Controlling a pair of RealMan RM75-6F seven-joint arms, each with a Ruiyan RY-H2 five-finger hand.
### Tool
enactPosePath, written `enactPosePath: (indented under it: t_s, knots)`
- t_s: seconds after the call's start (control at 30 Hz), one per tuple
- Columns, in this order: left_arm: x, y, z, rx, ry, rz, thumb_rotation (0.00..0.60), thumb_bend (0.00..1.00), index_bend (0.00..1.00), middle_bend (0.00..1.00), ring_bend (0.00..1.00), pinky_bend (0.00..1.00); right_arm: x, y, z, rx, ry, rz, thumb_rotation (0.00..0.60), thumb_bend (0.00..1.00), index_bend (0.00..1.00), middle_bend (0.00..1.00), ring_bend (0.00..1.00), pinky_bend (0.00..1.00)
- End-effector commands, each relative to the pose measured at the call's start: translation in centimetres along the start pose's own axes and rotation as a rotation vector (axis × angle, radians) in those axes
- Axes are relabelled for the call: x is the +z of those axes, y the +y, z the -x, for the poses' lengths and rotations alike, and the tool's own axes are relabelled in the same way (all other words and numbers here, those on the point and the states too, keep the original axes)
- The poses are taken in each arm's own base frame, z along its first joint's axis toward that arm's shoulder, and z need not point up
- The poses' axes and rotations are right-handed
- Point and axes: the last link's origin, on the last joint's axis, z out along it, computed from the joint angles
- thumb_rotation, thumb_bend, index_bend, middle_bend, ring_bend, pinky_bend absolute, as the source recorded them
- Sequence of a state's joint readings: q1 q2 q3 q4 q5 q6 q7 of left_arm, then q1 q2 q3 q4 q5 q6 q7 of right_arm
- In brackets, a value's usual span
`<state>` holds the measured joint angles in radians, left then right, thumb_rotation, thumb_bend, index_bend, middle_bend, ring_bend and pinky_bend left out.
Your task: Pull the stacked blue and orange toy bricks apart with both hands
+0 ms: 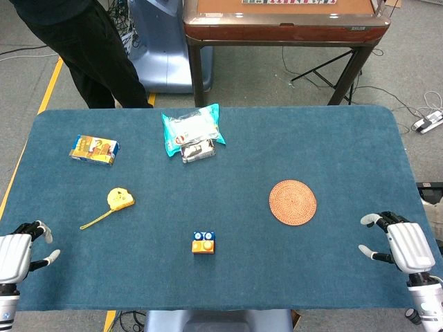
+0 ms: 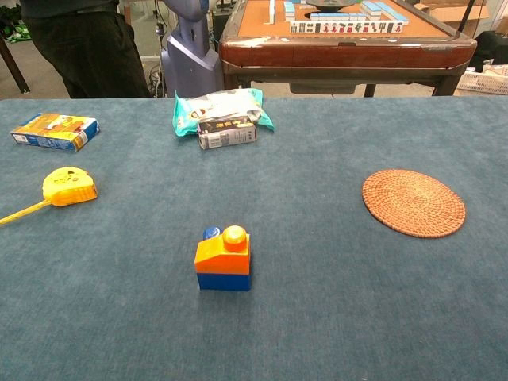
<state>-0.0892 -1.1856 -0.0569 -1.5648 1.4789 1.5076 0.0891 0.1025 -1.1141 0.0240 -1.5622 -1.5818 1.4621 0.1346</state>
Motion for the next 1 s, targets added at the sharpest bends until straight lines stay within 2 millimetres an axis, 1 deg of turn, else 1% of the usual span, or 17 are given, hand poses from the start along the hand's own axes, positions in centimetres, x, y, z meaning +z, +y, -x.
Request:
enactPosePath:
  t_s: [0.03,0.1,0.17,0.27,0.3,0.33,0.37,0.4,0.43,0.47,0.5,0.6,0.67,0.7,0.8,0.93,1.0]
  knots:
    - [-0.2,-0.2,0.3,-0.014,0.011,0.005,0.600,0.11,0.63,0.45,0.40,0.65,0.1,-0.2,0.3,0.010,0.003,-0.001,0.600,0.10,0.42,0.49,0.37,0.46]
    - [-0.3,-0.2,0.4,-0.018,0.015,0.008,0.600,0.11,0.62,0.45,0.40,0.65,0.4,-0.5,0.8,0.036,0.009,-0.007,0.600,0.10,0.43,0.51,0.39,0.50]
    - [-0.4,-0.3,0.4,-0.018,0.015,0.012,0.600,0.11,0.60,0.45,0.40,0.66,1.1,-1.3,1.3,0.064,0.008,-0.036,0.600,0.10,0.44,0.55,0.43,0.57]
    - [-0.5,-0.3,0.3,-0.021,0.019,0.015,0.600,0.11,0.53,0.45,0.41,0.66,2.6,-3.3,1.8,0.089,-0.020,-0.121,0.600,0.03,0.45,0.69,0.57,0.72]
    - [-0.5,-0.3,0.3,-0.028,0.019,0.015,0.600,0.11,0.50,0.45,0.41,0.67,3.1,-4.2,1.9,0.099,-0.033,-0.152,0.600,0.00,0.45,0.74,0.63,0.77]
    - [-0.6,-0.4,0.3,-0.034,0.017,0.014,0.600,0.11,0.48,0.45,0.42,0.67,3.8,-5.4,2.0,0.109,-0.055,-0.193,0.600,0.00,0.45,0.77,0.66,0.81]
    - [-0.7,-0.4,0.4,-0.038,0.015,0.014,0.600,0.11,0.45,0.45,0.43,0.68,4.3,-6.4,2.2,0.114,-0.077,-0.221,0.600,0.00,0.45,0.83,0.72,0.86]
    - [-0.8,-0.4,0.5,-0.041,0.011,0.012,0.600,0.11,0.41,0.46,0.44,0.69,5.0,-7.7,2.4,0.116,-0.101,-0.257,0.600,0.00,0.45,0.88,0.77,0.89]
    - [-0.9,-0.4,0.6,-0.043,0.005,0.012,0.600,0.11,0.38,0.47,0.44,0.70,5.5,-8.7,2.5,0.114,-0.118,-0.281,0.600,0.00,0.45,0.91,0.80,0.92]
    - [-1.0,-0.5,0.7,-0.043,-0.002,0.013,0.600,0.11,0.33,0.49,0.45,0.70,5.9,-9.6,2.7,0.113,-0.135,-0.303,0.600,0.00,0.45,0.96,0.85,0.95]
    - [-1.1,-0.5,0.8,-0.041,-0.010,0.015,0.600,0.11,0.29,0.51,0.46,0.70,6.5,-10.9,3.0,0.113,-0.156,-0.330,0.600,0.00,0.45,0.99,0.89,0.98]
    - [-1.3,-0.6,1.0,-0.036,-0.015,0.014,0.600,0.11,0.26,0.53,0.47,0.71,7.7,-13.6,3.9,0.125,-0.197,-0.378,0.600,0.00,0.45,1.00,0.97,1.00]
    - [-1.4,-0.8,1.2,-0.035,-0.022,0.010,0.600,0.11,0.25,0.53,0.47,0.71,8.4,-15.6,4.6,0.137,-0.224,-0.411,0.600,0.00,0.45,1.00,0.99,1.00]
    - [-1.5,-0.8,1.2,-0.032,-0.024,0.008,0.600,0.11,0.25,0.53,0.47,0.71,8.9,-16.6,5.1,0.139,-0.237,-0.431,0.600,0.00,0.45,1.00,1.00,1.00]
    - [-1.6,-0.9,1.2,-0.032,-0.024,0.001,0.600,0.11,0.25,0.53,0.47,0.71,9.7,-19.0,6.3,0.137,-0.265,-0.469,0.600,0.00,0.45,1.00,1.00,1.00]
    - [-1.5,-0.9,1.2,-0.033,-0.026,0.002,0.600,0.11,0.25,0.54,0.47,0.71,10.5,-21.5,8.1,0.129,-0.279,-0.504,0.600,0.00,0.43,1.00,1.00,1.00]
    - [-1.5,-0.9,1.3,-0.031,-0.028,0.005,0.600,0.11,0.25,0.54,0.47,0.71,10.6,-22.5,8.9,0.127,-0.282,-0.517,0.600,0.00,0.40,1.00,1.00,1.00]
